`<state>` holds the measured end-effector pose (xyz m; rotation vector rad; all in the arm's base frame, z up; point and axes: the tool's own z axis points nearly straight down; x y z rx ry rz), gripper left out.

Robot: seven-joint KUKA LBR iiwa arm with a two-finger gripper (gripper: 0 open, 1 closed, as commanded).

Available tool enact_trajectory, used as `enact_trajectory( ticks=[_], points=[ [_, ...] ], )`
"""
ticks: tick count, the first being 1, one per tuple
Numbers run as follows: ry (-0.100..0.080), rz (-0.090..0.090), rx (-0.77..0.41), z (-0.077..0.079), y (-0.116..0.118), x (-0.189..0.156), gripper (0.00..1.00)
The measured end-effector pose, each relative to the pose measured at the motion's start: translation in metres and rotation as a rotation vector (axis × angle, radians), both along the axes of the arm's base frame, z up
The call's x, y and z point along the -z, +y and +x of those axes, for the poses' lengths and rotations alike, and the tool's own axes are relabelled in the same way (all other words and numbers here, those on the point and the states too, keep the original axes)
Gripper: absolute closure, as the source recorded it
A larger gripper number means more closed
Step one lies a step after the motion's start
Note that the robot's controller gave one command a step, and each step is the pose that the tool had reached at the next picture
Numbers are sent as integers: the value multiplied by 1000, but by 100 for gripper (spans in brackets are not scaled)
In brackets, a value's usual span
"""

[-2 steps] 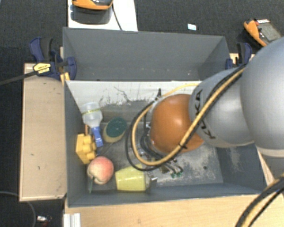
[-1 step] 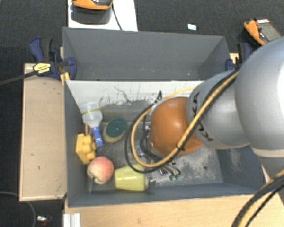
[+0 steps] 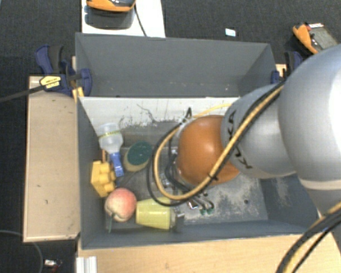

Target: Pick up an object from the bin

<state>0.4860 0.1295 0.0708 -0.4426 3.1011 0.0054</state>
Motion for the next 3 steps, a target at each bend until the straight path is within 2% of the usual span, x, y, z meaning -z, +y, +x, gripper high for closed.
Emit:
enact_trajectory(
  ticks=[1,2,3],
  points=[
    [-4,-2,38,-7,10,-3,100],
    [-4,-2,39,-7,10,-3,100],
    [-9,1,67,-8,-18,-1,100]
  ],
)
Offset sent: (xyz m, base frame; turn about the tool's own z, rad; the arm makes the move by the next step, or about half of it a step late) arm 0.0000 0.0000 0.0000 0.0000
